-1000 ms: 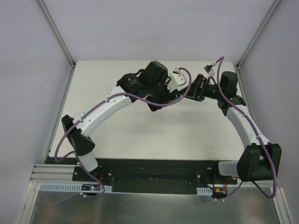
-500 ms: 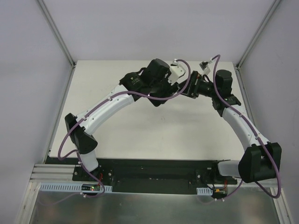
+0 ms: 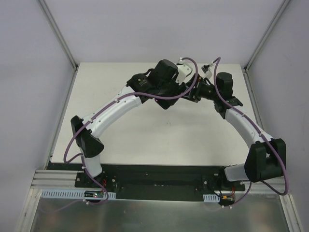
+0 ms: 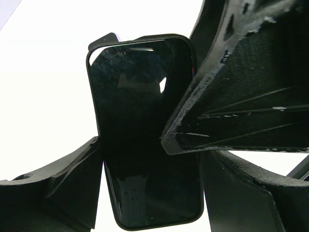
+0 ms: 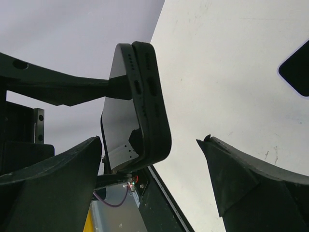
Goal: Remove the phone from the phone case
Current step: Pick up the phone at the center of the board.
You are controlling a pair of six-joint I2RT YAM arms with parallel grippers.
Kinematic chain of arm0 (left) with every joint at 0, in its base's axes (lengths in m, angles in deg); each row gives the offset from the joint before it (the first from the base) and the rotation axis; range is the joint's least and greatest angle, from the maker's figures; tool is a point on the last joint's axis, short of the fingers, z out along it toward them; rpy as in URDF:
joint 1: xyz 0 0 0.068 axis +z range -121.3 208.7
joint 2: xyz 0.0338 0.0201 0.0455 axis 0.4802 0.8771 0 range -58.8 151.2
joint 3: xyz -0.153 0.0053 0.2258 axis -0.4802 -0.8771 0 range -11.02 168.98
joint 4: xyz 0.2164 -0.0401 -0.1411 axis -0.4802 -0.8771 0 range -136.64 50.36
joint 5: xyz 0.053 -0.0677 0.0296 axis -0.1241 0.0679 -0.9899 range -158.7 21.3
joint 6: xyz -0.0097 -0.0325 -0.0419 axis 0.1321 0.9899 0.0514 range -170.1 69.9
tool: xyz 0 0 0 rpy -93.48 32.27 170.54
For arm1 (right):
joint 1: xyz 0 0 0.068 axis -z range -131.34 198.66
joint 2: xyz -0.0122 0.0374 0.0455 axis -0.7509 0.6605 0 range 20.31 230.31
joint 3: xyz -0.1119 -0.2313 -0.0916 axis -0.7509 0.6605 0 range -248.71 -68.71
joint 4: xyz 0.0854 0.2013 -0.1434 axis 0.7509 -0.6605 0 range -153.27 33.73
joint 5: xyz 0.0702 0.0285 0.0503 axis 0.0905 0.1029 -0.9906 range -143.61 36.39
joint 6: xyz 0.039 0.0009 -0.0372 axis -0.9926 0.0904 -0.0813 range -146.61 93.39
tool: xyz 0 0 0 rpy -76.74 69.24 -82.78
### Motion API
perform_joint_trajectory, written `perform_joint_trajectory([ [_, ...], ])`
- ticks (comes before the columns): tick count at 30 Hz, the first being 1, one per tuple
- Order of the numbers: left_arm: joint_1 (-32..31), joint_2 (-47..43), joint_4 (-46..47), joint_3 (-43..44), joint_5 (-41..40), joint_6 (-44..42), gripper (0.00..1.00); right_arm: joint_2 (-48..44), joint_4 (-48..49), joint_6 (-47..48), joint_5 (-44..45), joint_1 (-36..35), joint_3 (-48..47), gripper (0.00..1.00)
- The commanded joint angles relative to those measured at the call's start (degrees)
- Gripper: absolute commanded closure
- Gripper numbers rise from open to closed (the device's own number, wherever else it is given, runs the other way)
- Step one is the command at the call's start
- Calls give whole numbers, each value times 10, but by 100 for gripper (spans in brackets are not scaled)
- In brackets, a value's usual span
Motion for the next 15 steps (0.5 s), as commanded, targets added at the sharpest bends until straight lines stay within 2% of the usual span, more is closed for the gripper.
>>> perform_joint_trajectory([
  [1, 4, -11, 49, 22, 4, 18, 100, 16, 62, -32, -15, -4, -12, 6],
  [10, 4, -2, 63, 21, 11, 25, 100, 50, 126, -79, -56, -18, -11, 12],
  [15, 5, 7, 69, 22, -19, 22, 100, 52, 142, -93, -69, -20, -17, 27],
])
